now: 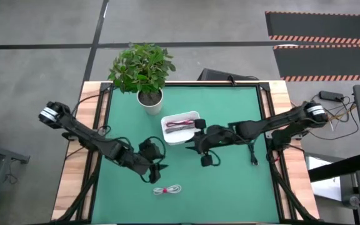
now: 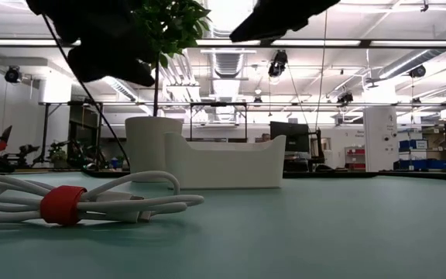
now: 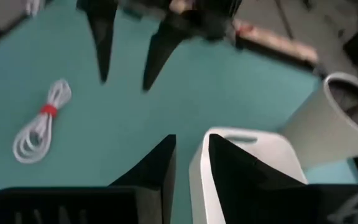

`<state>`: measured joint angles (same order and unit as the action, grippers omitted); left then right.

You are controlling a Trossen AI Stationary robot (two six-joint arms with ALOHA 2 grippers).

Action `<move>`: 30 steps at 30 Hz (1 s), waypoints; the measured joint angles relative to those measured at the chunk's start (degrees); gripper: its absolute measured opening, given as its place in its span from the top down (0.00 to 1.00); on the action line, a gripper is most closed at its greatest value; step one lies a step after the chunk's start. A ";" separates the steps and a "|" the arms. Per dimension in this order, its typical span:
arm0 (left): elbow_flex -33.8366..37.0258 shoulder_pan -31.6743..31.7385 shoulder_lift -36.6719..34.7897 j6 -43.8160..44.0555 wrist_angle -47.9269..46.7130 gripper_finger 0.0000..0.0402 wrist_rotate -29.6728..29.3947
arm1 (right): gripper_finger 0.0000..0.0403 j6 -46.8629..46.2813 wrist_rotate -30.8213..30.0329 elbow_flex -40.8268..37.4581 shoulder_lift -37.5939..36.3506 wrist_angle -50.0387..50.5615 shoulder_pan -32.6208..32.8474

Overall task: Pick and place USB-C Cables
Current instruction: Put the white charger cable into the white bin

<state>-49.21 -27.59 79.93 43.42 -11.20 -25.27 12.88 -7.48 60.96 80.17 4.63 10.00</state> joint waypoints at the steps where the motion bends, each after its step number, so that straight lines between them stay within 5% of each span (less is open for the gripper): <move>1: -0.27 -0.02 0.84 1.21 0.30 0.53 1.00 | 0.79 0.18 -0.03 -1.79 -1.07 -2.42 0.19; 16: -13.08 -2.91 15.26 8.78 -1.89 0.53 8.28 | 0.81 7.11 0.40 -21.31 -14.52 -28.85 0.24; 30: -32.54 -6.87 30.71 10.16 -20.19 0.53 18.18 | 0.80 8.99 0.45 -28.62 -26.44 -30.40 0.24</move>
<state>-81.74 -34.47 110.64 53.58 -31.38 -7.10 21.87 -7.03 32.34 53.73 -25.77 10.24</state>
